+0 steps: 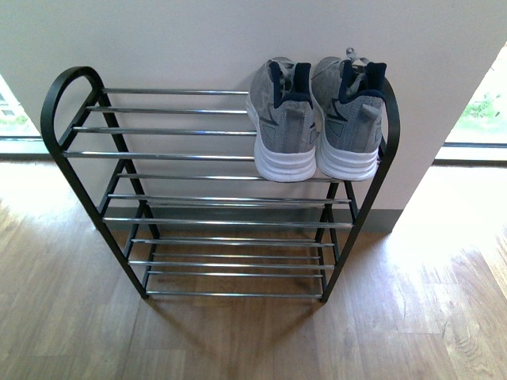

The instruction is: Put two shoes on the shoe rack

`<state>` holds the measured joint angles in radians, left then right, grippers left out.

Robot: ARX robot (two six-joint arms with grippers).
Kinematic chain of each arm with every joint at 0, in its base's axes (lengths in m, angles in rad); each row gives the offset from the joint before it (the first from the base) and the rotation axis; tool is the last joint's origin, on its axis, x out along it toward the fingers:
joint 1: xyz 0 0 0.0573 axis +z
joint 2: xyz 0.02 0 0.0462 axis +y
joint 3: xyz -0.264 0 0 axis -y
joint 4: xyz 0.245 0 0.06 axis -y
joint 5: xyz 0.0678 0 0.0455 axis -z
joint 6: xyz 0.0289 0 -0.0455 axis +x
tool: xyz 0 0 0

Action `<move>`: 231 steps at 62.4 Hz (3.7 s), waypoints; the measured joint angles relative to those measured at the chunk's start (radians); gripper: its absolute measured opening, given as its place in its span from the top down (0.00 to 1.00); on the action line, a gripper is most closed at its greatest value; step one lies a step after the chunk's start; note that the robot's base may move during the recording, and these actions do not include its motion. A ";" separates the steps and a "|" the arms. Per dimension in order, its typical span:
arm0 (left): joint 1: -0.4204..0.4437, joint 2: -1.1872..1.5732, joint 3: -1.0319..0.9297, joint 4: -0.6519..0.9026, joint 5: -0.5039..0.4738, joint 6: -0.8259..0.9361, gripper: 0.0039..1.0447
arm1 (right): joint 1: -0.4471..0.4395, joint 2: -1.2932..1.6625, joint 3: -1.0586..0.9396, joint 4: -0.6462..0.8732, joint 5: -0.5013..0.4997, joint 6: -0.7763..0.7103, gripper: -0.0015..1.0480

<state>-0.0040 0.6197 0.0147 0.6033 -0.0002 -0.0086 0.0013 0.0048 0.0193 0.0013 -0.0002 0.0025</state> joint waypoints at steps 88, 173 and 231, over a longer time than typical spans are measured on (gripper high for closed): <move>0.001 -0.603 0.000 -0.603 0.000 0.000 0.99 | 0.000 0.000 0.000 0.000 0.000 0.000 0.09; 0.001 -0.604 0.000 -0.604 -0.002 0.002 0.09 | 0.000 0.000 0.000 0.000 -0.002 0.000 0.09; 0.002 -0.604 0.000 -0.604 0.001 0.002 0.09 | 0.000 0.000 0.000 -0.001 0.003 0.000 0.09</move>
<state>-0.0025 0.0158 0.0143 -0.0006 0.0006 -0.0067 0.0013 0.0048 0.0193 0.0002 0.0032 0.0025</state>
